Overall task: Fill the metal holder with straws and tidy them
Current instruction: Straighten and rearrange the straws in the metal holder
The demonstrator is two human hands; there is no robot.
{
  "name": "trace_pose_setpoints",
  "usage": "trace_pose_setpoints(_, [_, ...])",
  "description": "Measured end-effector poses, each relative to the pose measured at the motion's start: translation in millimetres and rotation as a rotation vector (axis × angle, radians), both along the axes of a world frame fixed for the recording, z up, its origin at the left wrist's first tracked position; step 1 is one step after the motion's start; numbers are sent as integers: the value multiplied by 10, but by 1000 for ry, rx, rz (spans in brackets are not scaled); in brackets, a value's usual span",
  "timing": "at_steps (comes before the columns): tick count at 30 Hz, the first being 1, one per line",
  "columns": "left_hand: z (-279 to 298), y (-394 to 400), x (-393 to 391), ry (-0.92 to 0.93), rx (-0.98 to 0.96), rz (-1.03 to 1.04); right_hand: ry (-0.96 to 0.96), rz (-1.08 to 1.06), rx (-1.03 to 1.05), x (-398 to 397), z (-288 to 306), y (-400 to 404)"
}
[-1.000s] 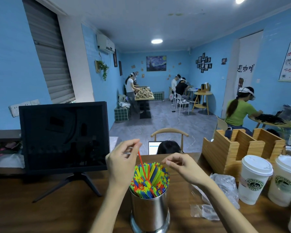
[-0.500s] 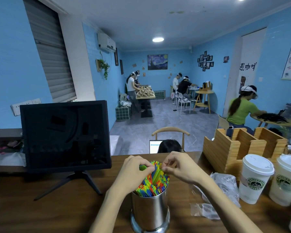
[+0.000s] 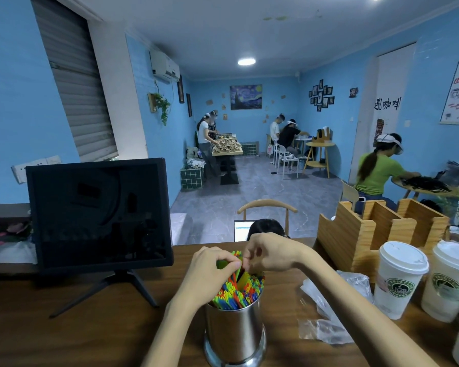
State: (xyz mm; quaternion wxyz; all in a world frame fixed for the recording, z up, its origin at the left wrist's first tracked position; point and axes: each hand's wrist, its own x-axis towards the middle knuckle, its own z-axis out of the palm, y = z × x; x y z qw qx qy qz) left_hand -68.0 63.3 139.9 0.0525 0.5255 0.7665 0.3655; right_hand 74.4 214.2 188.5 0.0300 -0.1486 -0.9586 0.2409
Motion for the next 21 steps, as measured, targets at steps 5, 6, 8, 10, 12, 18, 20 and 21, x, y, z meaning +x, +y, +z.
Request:
trace_pose_setpoints(5, [-33, 10, -30, -34, -5, 6, 21, -70, 29, -16, -72, 42])
trace_pose_setpoints(6, [-36, 14, -30, -36, -7, 8, 18, -90, 28, -10, -82, 50])
trace_pose_setpoints(8, [-40, 19, -24, -32, -4, 10, -4, -108, 36, 11, -94, 58])
trace_pose_setpoints(10, [-45, 23, -17, -31, -2, 13, -22, -104, 50, 36, -105, 55])
trace_pose_setpoints(12, [-55, 24, -10, -40, -1, 16, -30, -103, 40, 51, -112, 56])
trace_pose_setpoints(18, [-62, 4, -19, -46, 11, 16, -75, -103, 165, -2, -66, -48])
trace_pose_setpoints(20, [-59, 1, -18, -44, 17, 12, -106, -103, 199, -12, -40, -56])
trace_pose_setpoints(21, [-59, 0, -16, -46, 19, 12, -123, -95, 201, -10, -31, -44])
